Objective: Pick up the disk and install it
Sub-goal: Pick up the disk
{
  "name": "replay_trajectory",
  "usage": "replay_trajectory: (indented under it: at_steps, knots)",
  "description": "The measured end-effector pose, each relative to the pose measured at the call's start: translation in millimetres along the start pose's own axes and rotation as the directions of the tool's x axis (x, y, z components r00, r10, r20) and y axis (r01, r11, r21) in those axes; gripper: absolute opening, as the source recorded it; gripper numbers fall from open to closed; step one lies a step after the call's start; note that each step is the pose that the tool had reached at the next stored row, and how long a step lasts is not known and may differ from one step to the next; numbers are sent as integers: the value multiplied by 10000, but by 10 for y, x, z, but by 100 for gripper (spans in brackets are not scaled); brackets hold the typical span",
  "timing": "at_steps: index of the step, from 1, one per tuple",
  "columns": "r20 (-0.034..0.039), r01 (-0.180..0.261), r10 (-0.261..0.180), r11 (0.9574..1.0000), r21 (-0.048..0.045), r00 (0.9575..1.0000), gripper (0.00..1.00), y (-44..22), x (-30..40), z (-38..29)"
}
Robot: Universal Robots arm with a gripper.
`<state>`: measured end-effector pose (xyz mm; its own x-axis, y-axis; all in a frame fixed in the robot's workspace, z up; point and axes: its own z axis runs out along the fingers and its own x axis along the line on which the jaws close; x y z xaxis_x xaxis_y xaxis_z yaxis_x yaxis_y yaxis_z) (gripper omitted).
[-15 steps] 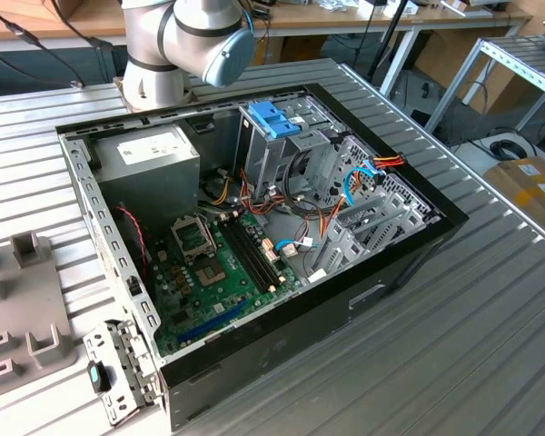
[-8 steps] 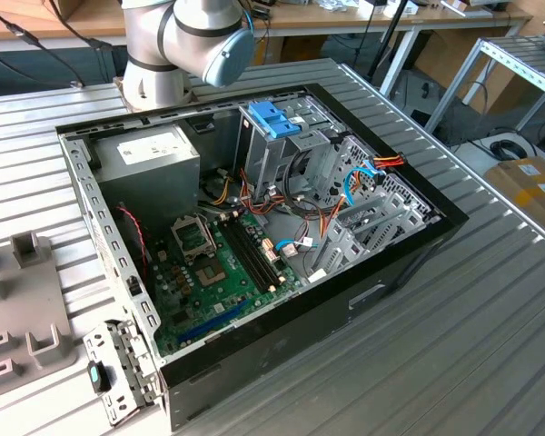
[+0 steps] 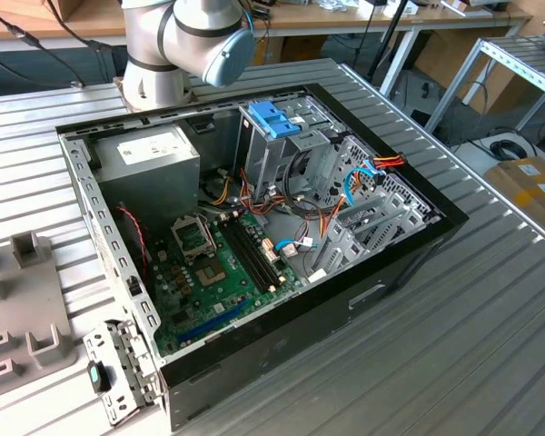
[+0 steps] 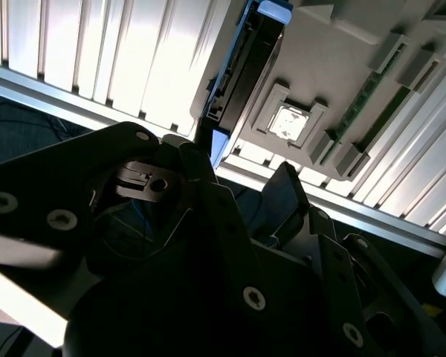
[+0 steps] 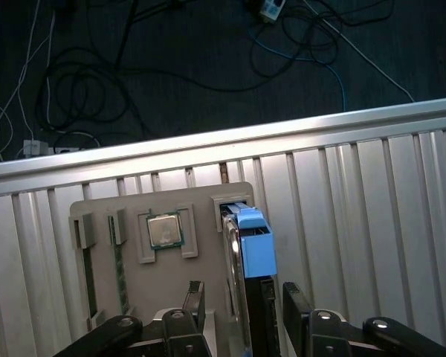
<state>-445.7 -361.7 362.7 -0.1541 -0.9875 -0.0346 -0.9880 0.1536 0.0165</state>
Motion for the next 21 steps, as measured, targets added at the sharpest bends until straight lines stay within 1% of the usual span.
replay_trajectory:
  at_steps: [1, 5, 7, 21]
  knots:
    - [0, -1, 1, 10000, 0, 10000, 54, 0, 1, 37]
    - [0, 0, 0, 10000, -1, 10000, 54, -1, 2, 43]
    - [0, 0, 0, 10000, 0, 10000, 54, -1, 2, 66]
    - [0, 0, 0, 10000, 0, 10000, 54, 1, 3, 88]
